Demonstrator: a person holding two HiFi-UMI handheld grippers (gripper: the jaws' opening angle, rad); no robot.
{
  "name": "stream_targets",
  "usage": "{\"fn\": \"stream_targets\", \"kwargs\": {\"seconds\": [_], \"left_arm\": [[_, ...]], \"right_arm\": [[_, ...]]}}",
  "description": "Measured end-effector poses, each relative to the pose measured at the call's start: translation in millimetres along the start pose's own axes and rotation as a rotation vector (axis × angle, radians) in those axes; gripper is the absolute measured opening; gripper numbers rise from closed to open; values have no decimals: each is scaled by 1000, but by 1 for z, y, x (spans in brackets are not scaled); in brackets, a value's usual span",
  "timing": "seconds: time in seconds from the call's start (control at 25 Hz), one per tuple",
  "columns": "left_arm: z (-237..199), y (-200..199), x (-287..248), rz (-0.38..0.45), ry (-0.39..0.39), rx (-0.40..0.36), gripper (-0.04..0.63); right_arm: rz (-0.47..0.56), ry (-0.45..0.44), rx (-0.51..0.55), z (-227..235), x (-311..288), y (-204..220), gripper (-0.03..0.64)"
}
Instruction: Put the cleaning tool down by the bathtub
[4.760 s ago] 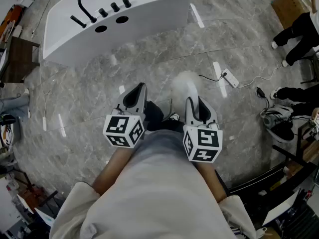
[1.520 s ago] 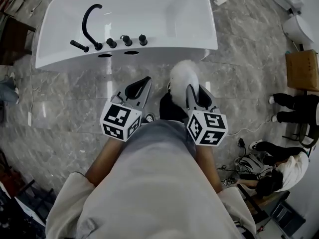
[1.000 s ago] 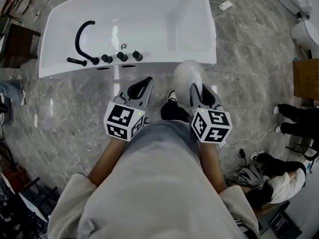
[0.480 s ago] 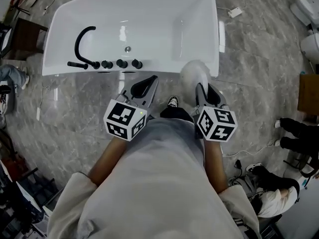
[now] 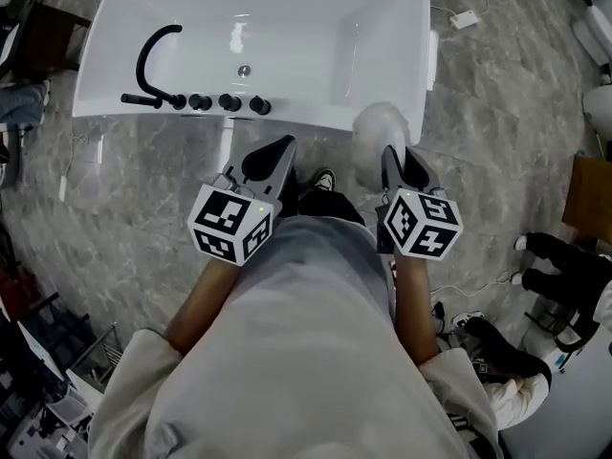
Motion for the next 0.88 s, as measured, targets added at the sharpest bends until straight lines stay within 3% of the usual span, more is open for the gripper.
{"fn": "stream_targets", "kwargs": {"seconds": [0.88], "left_arm": [[-34, 6, -5, -44, -13, 54, 9]], "right_arm": [[-118, 18, 36, 6, -67, -9, 86]]}}
Point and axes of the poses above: the fingertips, and each gripper's own axes: x backward along the fingers, z to its right, y out of its underside, the point moved 4 cm from there along x, backward along the fingers, and after that the axes turned 6 degrees about -z, right-handed, at the moved point
